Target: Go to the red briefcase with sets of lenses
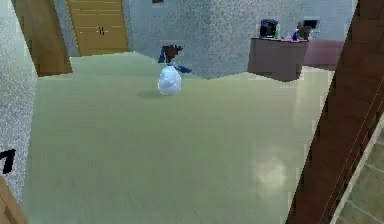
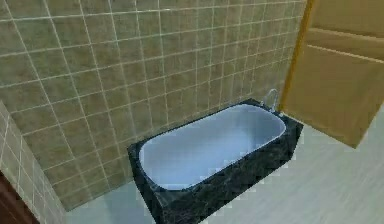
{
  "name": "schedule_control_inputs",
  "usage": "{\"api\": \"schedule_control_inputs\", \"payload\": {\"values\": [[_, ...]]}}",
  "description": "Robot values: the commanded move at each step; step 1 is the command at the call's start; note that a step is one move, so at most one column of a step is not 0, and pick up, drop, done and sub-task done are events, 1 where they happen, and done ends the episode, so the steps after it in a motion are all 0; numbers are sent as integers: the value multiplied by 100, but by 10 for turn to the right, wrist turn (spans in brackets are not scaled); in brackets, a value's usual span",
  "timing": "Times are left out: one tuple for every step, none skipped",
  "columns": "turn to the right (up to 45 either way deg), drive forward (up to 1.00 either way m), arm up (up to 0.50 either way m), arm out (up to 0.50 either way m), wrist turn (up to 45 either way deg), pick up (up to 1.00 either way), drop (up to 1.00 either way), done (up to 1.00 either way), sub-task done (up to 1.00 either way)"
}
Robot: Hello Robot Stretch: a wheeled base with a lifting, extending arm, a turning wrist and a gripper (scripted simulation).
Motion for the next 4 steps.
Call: {"api": "schedule_control_inputs", "payload": {"values": [[0, 55, 0, 0, 0, 0, 0, 0, 0], [330, 0, 0, 0, 0, 0, 0, 0, 0], [0, 30, 0, 0, 0, 0, 0, 0, 0], [60, 0, 0, 0, 0, 0, 0, 0, 0]]}}
